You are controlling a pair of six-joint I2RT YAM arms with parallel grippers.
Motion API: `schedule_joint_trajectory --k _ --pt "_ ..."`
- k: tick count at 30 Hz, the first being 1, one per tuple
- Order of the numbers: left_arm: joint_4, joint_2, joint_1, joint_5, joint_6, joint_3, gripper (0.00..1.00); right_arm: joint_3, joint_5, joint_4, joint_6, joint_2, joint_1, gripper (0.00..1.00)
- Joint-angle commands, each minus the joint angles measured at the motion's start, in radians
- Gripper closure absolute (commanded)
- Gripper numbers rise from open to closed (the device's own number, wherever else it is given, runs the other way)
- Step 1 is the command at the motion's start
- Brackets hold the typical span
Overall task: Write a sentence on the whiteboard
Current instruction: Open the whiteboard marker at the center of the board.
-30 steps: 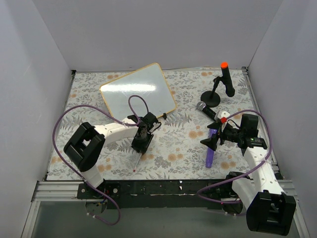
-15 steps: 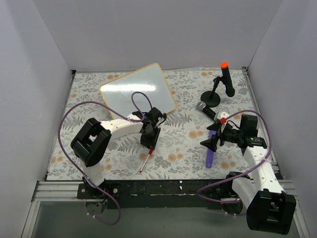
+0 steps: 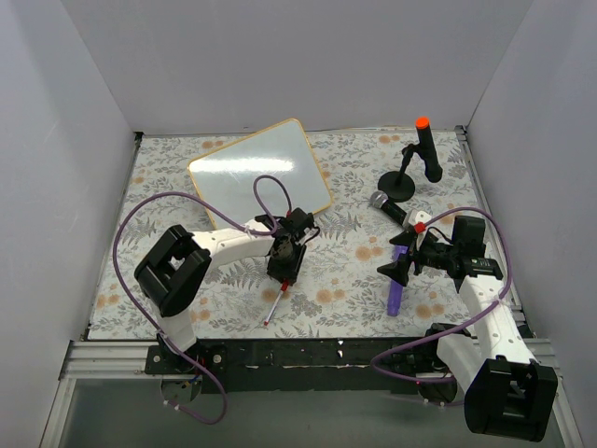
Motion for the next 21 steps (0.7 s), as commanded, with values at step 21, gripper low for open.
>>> schedule_joint_trajectory --k 21 --pt "0.009 0.02 -0.013 -0.016 -0.007 -0.073 1.0 0.046 -0.052 -0.02 -0.022 -0.001 0.004 0.02"
